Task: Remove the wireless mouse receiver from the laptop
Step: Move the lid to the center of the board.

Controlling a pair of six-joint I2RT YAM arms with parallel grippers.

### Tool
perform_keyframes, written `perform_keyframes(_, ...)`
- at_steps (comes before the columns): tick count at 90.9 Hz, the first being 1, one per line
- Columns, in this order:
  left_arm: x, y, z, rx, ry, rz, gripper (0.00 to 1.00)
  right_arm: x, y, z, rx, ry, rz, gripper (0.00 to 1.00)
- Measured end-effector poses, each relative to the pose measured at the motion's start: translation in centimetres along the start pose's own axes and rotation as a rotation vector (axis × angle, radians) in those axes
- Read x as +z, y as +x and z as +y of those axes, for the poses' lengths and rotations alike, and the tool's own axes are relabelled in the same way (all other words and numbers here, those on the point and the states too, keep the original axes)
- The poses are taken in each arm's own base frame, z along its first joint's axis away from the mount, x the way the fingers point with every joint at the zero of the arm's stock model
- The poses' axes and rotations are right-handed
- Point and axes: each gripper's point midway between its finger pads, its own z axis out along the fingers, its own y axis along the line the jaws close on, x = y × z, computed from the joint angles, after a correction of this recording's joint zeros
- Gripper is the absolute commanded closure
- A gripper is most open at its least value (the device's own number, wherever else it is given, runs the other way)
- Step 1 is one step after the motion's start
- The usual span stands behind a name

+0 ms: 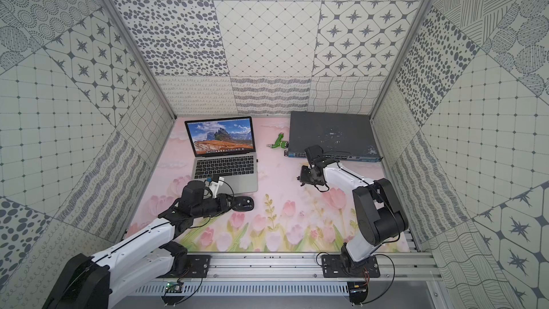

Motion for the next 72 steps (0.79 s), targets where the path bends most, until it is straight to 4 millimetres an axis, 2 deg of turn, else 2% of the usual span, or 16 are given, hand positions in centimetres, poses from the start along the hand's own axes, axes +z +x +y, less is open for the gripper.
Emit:
perform_keyframes(14, 1.5, 1.8, 0.7, -0.039, 0.022, 0.082, 0.74, 0.3, 0.6, -1.0, 0.021, -0.007, 0.033, 0.95)
perform_keyframes(21, 1.9, 2.5, 1.0, -0.053, 0.035, 0.107, 0.73, 0.3, 0.8, -1.1, 0.022, -0.012, 0.04, 0.84)
perform_keyframes(37, 2.2, 3.1, 0.5, -0.044, 0.058, 0.129, 0.63, 0.5, 1.5, -1.2, 0.01, -0.016, 0.061, 0.68)
perform_keyframes(50, 2.1, 3.2, 0.4, -0.033, 0.061, 0.13, 0.47, -0.1, 1.4, -1.0, 0.008, -0.031, 0.051, 0.6)
perform_keyframes(60, 2.1, 3.2, 0.2, -0.021, 0.06, 0.134, 0.33, -1.1, 0.9, -0.5, 0.005, -0.057, 0.023, 0.58)
perform_keyframes(72, 1.9, 3.0, -0.1, -0.009, 0.051, 0.134, 0.23, -2.5, 0.5, 0.1, 0.001, -0.09, -0.008, 0.57)
